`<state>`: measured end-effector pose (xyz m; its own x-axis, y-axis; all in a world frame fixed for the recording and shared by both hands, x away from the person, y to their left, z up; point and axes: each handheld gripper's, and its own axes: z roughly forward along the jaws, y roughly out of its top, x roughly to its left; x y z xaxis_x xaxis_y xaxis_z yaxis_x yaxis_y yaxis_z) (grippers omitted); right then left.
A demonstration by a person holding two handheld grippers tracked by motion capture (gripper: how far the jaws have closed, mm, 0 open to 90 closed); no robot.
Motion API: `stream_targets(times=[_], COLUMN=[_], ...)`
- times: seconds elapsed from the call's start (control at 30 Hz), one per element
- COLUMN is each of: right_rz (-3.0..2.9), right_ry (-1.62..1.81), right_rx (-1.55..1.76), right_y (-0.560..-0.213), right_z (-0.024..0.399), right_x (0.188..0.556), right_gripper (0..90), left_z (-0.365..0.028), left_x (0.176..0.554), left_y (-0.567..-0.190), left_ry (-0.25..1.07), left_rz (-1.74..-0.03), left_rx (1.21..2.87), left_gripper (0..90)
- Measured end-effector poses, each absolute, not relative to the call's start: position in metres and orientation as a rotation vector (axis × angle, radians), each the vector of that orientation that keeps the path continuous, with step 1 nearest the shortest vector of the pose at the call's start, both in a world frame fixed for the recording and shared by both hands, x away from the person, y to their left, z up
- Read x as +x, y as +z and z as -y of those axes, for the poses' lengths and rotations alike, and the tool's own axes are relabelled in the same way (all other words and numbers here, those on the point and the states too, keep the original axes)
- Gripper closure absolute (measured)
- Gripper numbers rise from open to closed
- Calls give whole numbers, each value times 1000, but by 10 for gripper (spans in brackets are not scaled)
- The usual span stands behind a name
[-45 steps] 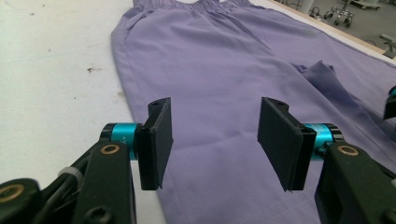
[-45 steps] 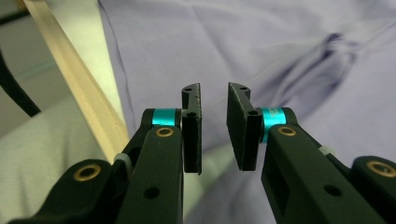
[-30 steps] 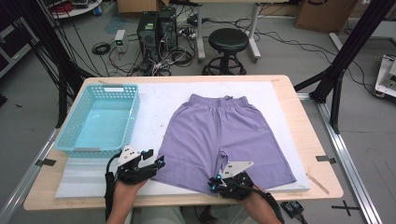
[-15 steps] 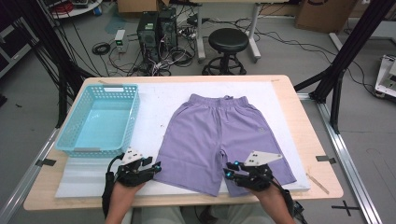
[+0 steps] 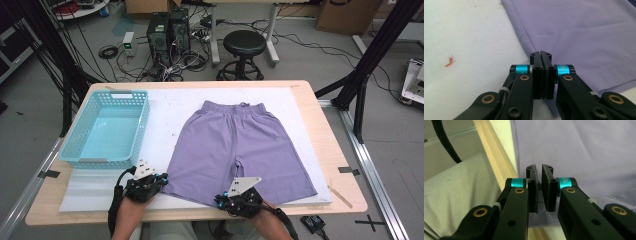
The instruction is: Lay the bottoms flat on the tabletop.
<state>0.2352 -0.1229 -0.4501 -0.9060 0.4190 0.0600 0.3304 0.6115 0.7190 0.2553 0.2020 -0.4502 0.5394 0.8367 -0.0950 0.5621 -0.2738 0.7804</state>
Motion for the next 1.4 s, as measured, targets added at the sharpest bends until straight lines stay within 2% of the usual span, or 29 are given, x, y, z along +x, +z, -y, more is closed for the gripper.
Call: stream_targets(times=[0.07,0.17,0.2,0.37,0.53,0.67,0.7,0.93,1.03,1.27,1.4], right_rz=[-2732,-2690,-2659,-2440,-2257,-2214,-2215,-2277,-2275,-2141,-2121], right_ry=[1190,1270,1297,1276,1014,888,874,790,787,971,998], right_rx=[642,678,710,914,1140,1279,1293,1301,1314,1349,1354], right_y=[-449,-443,-438,-418,-417,-427,-428,-439,-439,-424,-423], right_z=[123,134,141,206,284,326,334,351,358,377,374], right_x=[236,237,238,253,261,258,256,242,234,222,228], right_gripper=[750,711,706,687,684,808,816,886,888,839,794], left_z=[-204,-205,-206,-209,-211,-210,-210,-210,-211,-208,-206], left_x=[255,256,256,256,256,258,258,259,259,261,264], left_y=[-449,-447,-446,-441,-438,-437,-437,-434,-433,-432,-430], left_ry=[423,416,416,423,429,433,434,453,461,458,462], left_rz=[-1137,-1143,-1137,-1107,-1083,-1075,-1068,-1057,-1057,-1046,-1031], left_rx=[1947,1908,1899,1817,1762,1747,1745,1710,1703,1702,1686], left_gripper=[845,681,650,519,478,448,444,423,423,420,370])
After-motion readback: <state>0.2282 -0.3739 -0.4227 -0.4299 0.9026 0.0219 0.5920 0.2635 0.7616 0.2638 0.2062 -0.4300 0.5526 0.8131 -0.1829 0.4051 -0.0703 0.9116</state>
